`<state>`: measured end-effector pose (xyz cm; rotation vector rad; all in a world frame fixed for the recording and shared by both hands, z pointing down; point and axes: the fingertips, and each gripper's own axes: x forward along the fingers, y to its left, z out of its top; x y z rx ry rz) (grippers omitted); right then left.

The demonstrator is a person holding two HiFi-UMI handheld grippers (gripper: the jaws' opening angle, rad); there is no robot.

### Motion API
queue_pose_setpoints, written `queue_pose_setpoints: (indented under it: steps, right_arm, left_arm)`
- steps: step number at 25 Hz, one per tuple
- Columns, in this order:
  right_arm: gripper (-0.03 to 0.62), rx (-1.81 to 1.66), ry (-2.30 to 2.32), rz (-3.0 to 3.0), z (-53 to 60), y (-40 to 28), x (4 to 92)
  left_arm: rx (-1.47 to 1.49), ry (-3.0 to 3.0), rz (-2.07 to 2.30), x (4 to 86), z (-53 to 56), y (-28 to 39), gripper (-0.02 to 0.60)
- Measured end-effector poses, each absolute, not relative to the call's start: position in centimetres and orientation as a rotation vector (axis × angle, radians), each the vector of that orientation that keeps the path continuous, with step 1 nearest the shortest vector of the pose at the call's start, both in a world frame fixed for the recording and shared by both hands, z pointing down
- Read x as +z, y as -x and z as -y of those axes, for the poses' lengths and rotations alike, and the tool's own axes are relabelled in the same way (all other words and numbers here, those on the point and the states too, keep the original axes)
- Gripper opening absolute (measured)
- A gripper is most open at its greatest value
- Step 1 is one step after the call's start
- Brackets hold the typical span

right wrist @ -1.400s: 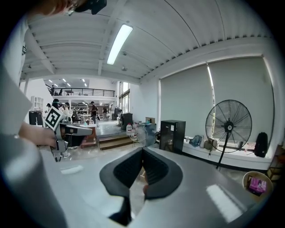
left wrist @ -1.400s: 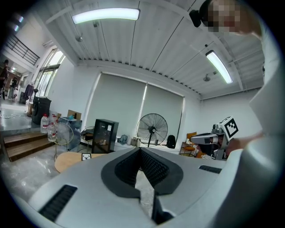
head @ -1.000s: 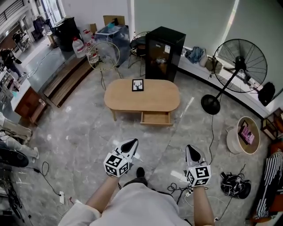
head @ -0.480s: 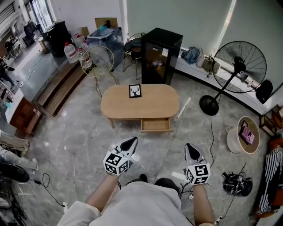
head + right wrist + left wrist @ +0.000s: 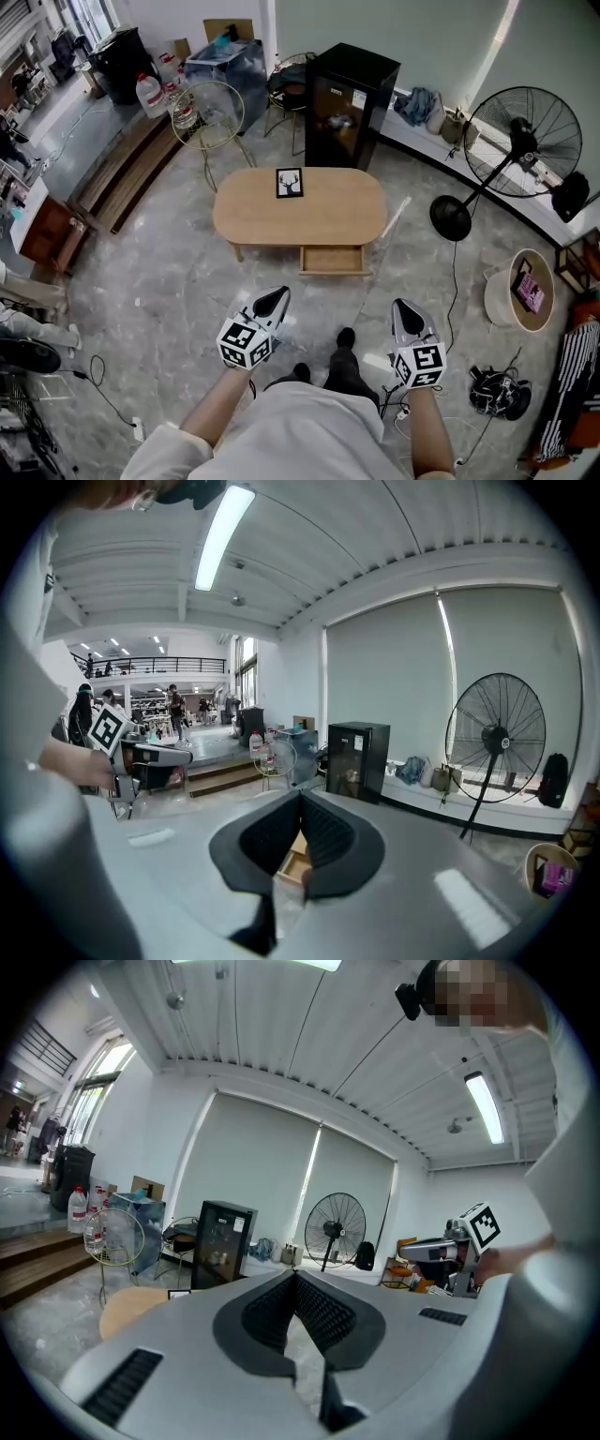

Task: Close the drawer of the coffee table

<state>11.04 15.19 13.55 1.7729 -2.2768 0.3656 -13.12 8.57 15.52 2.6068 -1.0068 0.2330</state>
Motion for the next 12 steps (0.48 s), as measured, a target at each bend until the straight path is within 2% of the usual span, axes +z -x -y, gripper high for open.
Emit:
queue_pose_setpoints:
  steps: [12]
  right_arm:
    - [0.005, 0.437, -1.545, 2.359, -5.5, -15.3, 17.8]
  left_arm:
    - [0.251, -2.499, 1.128, 19.1, -1.7, 7.6, 0.005]
